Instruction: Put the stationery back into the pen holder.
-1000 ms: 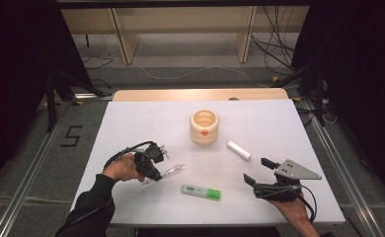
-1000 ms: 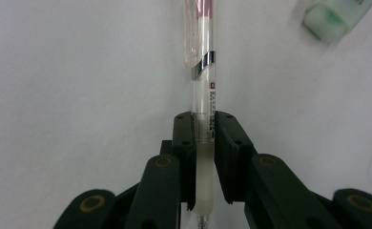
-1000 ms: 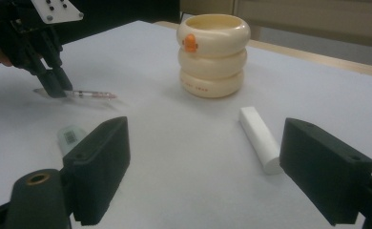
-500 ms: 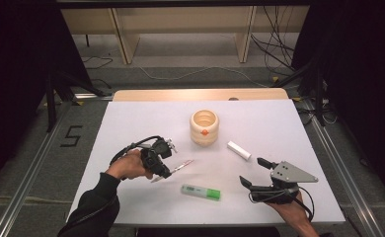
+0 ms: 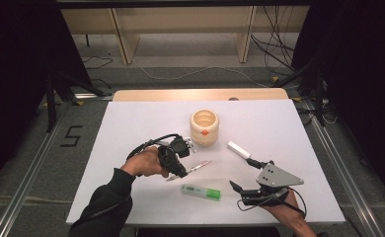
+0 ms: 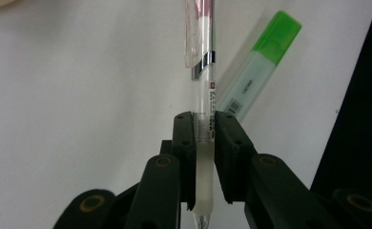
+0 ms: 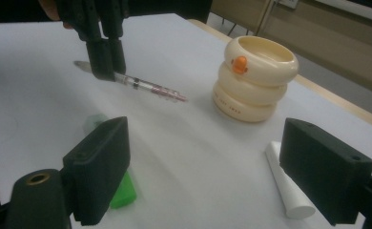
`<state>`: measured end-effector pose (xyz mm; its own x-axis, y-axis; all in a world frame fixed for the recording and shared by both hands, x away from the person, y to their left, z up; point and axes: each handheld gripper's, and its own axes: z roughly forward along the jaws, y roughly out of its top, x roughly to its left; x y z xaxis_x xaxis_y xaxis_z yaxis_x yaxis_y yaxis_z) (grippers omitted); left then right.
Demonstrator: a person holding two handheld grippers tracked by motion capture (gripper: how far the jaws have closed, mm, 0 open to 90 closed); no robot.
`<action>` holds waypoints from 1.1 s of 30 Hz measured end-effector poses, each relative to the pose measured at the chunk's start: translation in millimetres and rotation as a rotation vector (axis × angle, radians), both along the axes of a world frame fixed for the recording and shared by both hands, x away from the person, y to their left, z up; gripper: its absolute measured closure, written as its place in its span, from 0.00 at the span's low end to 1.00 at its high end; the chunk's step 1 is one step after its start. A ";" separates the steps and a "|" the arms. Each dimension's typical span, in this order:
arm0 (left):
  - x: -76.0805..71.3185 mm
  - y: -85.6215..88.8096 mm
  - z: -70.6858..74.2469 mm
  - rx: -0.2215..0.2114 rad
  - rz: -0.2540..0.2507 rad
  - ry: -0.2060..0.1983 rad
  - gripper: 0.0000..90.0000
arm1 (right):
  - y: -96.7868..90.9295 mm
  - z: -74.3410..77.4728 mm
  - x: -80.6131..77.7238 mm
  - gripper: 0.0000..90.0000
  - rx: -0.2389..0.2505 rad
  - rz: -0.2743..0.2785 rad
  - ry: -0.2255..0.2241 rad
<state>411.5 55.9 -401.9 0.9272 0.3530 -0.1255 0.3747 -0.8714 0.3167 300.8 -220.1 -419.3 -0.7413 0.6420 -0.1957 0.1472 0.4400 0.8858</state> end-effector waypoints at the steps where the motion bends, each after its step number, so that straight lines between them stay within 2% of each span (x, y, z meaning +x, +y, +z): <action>1: 0.6 -2.1 0.4 0.009 -0.015 0.004 0.88 | 3.0 -0.4 -0.5 0.20 -0.019 0.005 -0.010; 4: 1.1 -9.4 1.0 0.017 -0.027 0.024 0.88 | 13.4 -2.0 -1.9 0.20 -0.084 0.026 -0.050; 6: 0.4 -14.0 1.8 0.011 -0.018 0.033 0.88 | 21.3 -3.5 -2.9 0.21 -0.123 0.043 -0.074; 9: -1.1 -19.4 4.6 0.004 -0.031 0.047 0.88 | 31.5 -5.3 -4.5 0.21 -0.139 0.072 -0.083; 12: -3.5 -24.9 8.1 0.020 -0.052 0.038 0.88 | 40.4 -7.9 -6.0 0.21 -0.186 0.085 -0.107; 13: -4.3 -26.7 8.3 0.005 -0.052 0.042 0.88 | 42.9 -8.5 -6.7 0.21 -0.196 0.088 -0.113; 18: -3.4 -34.5 7.8 0.018 -0.075 0.056 0.88 | 55.5 -12.5 -8.8 0.23 -0.287 0.100 -0.181; 20: -3.7 -37.2 6.4 0.028 -0.080 0.058 0.88 | 60.7 -15.5 -9.5 0.23 -0.342 0.098 -0.229; 23: -4.6 -39.0 4.3 0.031 -0.091 0.070 0.88 | 67.5 -19.5 -11.8 0.25 -0.390 0.100 -0.263; 25: -5.2 -39.9 2.7 0.038 -0.091 0.074 0.88 | 71.6 -22.6 -12.8 0.27 -0.451 0.115 -0.307; 27: -5.0 -40.2 1.6 0.041 -0.094 0.081 0.88 | 75.7 -25.9 -13.8 0.28 -0.487 0.125 -0.340; 32: -6.4 -40.7 2.5 0.042 -0.092 0.087 0.88 | 81.2 -31.5 -16.3 0.34 -0.587 0.151 -0.406; 33: -6.8 -41.1 2.6 0.043 -0.093 0.082 0.88 | 82.3 -32.5 -15.7 0.35 -0.592 0.153 -0.411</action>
